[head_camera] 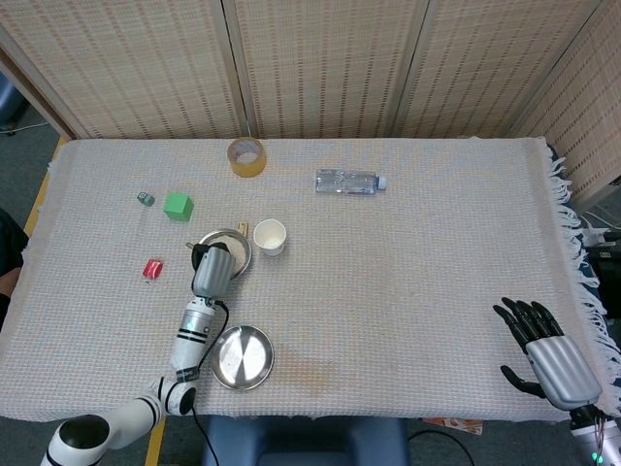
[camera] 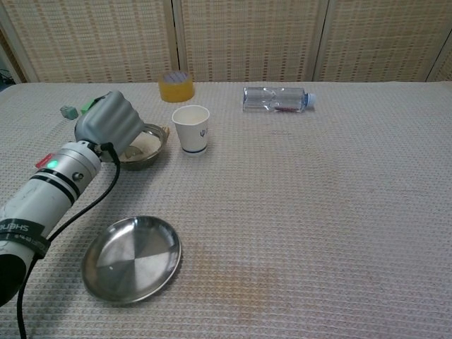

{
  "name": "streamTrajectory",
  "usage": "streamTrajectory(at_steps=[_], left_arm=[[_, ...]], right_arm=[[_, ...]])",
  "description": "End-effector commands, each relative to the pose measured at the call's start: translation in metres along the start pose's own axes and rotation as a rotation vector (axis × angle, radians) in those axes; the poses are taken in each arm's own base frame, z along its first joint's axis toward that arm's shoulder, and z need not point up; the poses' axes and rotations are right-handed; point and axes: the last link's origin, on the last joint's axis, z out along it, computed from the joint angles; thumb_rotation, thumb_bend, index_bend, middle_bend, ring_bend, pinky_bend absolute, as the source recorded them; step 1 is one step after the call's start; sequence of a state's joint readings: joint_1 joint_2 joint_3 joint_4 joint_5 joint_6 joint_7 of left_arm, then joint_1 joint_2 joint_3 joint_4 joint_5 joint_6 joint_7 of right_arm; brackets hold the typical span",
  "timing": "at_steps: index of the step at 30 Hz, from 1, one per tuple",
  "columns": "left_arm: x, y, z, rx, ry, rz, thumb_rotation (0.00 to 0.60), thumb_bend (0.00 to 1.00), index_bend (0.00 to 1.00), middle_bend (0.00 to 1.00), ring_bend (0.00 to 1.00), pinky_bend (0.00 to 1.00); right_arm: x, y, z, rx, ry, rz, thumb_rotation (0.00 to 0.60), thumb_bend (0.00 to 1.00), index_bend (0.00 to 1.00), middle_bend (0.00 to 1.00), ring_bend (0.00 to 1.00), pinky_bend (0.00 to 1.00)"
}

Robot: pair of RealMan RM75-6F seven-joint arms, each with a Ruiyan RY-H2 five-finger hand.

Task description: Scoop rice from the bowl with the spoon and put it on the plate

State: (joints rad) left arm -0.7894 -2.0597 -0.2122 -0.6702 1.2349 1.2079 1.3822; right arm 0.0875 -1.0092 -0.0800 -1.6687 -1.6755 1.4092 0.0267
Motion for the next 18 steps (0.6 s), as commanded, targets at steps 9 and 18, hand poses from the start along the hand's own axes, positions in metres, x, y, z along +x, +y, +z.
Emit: streamTrajectory(at_steps=[9,18], left_arm=[[-0.004,-0.016,0.009,-0.006,-0.119,-0.15,0.6,0.4,0.69,1.0,1.0,1.0],[-0.006,-0.037,0.014,-0.027,-0.227,-0.323,0.6,0.39,0.7,1.0,1.0,1.0]], right_arm=[[-0.001,0.0,0.001,-0.002,-0.007,-0.002,0.6,0.19,0.0,0.0,0.0,0.0],[-0.003,0.0,0.002,-0.005,-0.015,-0.006,0.6,0.19,0.0,0.0,0.0,0.0]])
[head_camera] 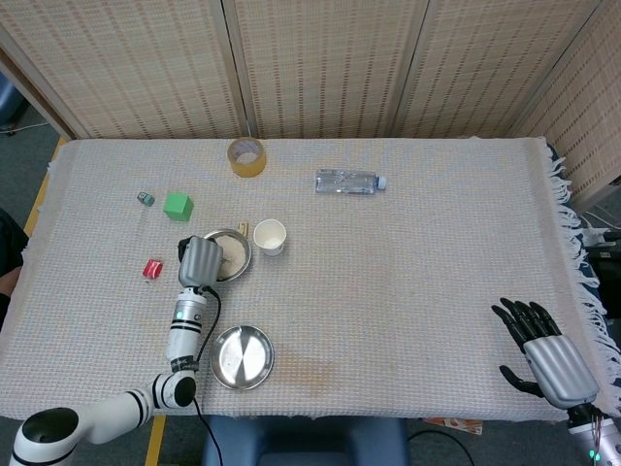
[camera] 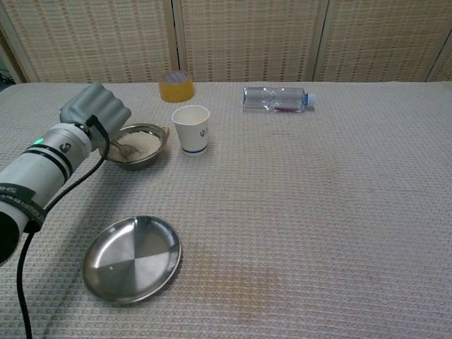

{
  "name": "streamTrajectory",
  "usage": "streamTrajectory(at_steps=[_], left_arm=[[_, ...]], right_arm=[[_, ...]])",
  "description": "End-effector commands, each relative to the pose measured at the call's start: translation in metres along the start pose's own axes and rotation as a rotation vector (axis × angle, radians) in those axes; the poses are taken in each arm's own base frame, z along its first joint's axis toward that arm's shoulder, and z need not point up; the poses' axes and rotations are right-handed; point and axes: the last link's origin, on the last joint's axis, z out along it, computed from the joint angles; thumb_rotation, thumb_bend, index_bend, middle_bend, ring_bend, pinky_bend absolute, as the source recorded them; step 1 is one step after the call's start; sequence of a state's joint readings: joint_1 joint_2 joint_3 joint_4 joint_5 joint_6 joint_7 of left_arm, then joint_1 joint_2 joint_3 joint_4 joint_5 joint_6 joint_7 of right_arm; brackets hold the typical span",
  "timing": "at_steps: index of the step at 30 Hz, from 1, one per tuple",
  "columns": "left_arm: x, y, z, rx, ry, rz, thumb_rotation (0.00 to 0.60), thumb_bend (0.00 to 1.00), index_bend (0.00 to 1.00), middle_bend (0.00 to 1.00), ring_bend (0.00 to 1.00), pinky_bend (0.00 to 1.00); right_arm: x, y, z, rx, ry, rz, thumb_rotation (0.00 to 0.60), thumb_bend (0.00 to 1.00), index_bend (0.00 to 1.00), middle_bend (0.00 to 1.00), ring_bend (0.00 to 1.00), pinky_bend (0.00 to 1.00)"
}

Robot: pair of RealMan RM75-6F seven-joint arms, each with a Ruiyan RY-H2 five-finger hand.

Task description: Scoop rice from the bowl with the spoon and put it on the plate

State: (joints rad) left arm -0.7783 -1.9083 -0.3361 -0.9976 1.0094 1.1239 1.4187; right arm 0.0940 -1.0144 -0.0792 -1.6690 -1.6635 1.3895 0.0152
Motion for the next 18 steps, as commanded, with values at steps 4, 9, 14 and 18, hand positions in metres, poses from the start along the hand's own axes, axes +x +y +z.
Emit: streamTrajectory(at_steps=[4,9,14,18], left_arm=[[0.001,-0.018,0.005,-0.016,-0.071,-0.127,0.6,0.39,0.7,1.0,1.0,1.0],[0.004,-0.026,0.005,-0.026,-0.084,-0.181,0.6,0.39,0.7,1.0,1.0,1.0],[0.01,-0.036,0.007,-0.015,-0.088,-0.219,0.6,0.39,0.7,1.0,1.0,1.0],[0.014,-0.043,0.012,-0.005,-0.095,-0.222,0.6,0.39,0.7,1.0,1.0,1.0]], right_arm=[[0.0,0.0,0.0,-0.001,0.001,-0.001,0.6,0.19,0.0,0.0,0.0,0.0],[0.0,0.0,0.0,-0.001,-0.001,-0.002,0.6,0.19,0.0,0.0,0.0,0.0],[0.0,0.0,0.0,-0.001,-0.002,-0.001,0.6,0.19,0.0,0.0,0.0,0.0],[-0.001,-0.001,-0.001,0.002,-0.004,-0.002,0.6,0.19,0.0,0.0,0.0,0.0]])
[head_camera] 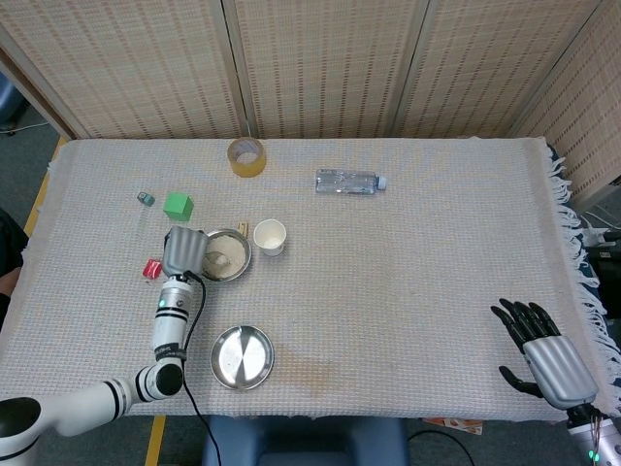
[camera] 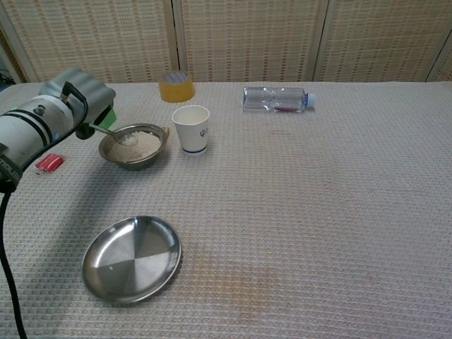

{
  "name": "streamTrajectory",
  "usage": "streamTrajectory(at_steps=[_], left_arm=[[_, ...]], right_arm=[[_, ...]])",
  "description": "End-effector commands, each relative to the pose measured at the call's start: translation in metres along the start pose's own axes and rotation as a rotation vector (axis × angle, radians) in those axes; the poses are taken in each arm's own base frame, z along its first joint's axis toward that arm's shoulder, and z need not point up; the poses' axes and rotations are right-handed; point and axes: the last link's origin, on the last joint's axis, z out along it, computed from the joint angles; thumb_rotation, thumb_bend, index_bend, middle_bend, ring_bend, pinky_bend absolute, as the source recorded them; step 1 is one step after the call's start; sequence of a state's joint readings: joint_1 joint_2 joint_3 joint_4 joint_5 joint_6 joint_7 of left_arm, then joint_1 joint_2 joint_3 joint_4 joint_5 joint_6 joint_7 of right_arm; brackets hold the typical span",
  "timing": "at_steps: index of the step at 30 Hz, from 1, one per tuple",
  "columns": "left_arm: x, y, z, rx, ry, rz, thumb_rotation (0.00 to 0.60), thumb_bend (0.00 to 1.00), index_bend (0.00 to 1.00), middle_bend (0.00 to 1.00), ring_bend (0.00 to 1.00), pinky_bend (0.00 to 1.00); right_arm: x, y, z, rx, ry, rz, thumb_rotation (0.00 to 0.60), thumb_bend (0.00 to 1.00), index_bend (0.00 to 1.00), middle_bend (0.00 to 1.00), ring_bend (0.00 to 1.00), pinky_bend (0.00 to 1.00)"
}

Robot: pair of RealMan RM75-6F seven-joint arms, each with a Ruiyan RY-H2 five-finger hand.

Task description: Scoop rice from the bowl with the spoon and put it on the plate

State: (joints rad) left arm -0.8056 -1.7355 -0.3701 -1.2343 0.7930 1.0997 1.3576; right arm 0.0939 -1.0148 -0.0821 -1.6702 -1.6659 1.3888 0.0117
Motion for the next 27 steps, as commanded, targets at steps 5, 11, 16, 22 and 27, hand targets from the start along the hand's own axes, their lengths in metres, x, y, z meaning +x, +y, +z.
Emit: streamTrajectory(at_steps=[5,11,16,22,27], left_arm=[[0.013,-0.011,0.008,0.017,-0.012,-0.035,0.6,0.39,0.7,1.0,1.0,1.0],[0.027,-0.016,0.013,0.012,-0.031,-0.083,0.6,0.39,0.7,1.0,1.0,1.0],[0.038,-0.014,0.017,0.002,-0.05,-0.102,0.6,0.39,0.7,1.0,1.0,1.0],[0.057,-0.004,0.02,-0.019,-0.033,-0.094,0.6,0.39,0.7,1.0,1.0,1.0],[0.076,0.015,0.02,-0.046,-0.009,-0.078,0.6,0.39,0.7,1.0,1.0,1.0]], right_arm=[[0.0,0.0,0.001,-0.003,-0.001,-0.001,0.6,0.19,0.0,0.0,0.0,0.0],[-0.001,0.001,0.002,-0.01,-0.003,-0.003,0.6,0.19,0.0,0.0,0.0,0.0],[-0.002,0.002,0.004,-0.017,-0.007,-0.003,0.6,0.19,0.0,0.0,0.0,0.0],[-0.002,0.004,0.007,-0.031,-0.012,0.001,0.6,0.19,0.0,0.0,0.0,0.0],[0.0,0.007,0.008,-0.038,-0.009,0.009,0.6,0.18,0.0,0.0,0.0,0.0]])
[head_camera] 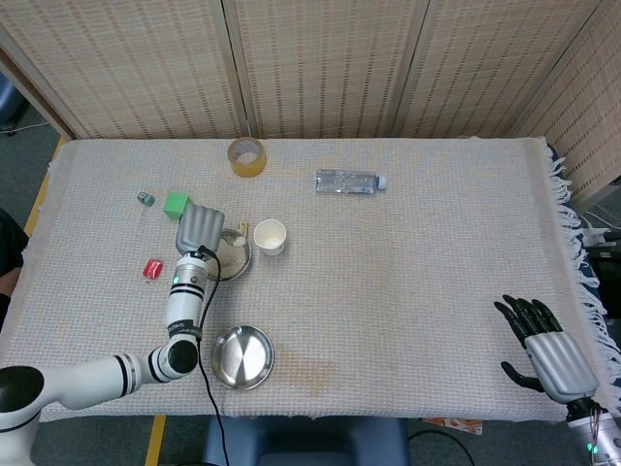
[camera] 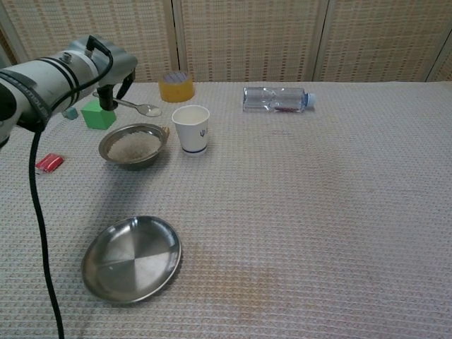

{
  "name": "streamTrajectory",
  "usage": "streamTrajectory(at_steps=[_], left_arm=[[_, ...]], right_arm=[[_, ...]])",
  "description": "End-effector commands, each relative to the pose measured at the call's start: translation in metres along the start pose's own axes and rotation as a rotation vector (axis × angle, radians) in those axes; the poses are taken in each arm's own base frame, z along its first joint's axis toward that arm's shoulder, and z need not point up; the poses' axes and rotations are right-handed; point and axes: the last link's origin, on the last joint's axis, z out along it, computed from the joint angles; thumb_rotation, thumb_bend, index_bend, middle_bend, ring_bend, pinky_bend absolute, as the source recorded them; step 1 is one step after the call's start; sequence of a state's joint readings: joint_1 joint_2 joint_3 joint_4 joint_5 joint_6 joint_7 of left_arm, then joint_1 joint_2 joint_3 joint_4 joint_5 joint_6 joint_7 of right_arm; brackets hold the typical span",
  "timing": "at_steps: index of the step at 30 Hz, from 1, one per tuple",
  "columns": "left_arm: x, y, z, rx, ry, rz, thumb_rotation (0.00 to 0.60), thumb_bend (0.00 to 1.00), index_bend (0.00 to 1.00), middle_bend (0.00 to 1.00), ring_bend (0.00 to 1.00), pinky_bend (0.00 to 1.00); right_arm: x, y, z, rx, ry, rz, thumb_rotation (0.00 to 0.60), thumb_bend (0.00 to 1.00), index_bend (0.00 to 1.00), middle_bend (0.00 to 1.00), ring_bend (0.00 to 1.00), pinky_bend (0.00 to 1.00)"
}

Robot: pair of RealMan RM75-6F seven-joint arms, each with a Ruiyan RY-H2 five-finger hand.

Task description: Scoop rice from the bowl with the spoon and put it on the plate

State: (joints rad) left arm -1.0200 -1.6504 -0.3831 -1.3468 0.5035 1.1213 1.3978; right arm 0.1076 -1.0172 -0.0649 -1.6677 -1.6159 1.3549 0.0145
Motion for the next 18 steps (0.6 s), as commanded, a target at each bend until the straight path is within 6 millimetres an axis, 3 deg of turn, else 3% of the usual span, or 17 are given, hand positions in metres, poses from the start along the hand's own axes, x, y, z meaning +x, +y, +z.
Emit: streamTrajectory(at_steps=[1,9,18], left_arm=[[0.01,0.014,0.0,-0.015,0.012,0.012,0.6,0.39,0.7,1.0,1.0,1.0],[0.025,0.036,0.007,-0.022,0.025,0.034,0.6,0.38,0.7,1.0,1.0,1.0],[0.02,0.035,0.02,0.006,-0.007,0.039,0.6,0.38,0.7,1.0,1.0,1.0]], right_arm=[[0.001,0.002,0.0,-0.004,0.002,0.003,0.6,0.18,0.0,0.0,0.0,0.0],[0.005,0.007,0.002,-0.017,0.009,0.011,0.6,0.19,0.0,0.0,0.0,0.0],[0.004,0.008,0.004,-0.024,0.007,0.013,0.6,0.19,0.0,0.0,0.0,0.0]])
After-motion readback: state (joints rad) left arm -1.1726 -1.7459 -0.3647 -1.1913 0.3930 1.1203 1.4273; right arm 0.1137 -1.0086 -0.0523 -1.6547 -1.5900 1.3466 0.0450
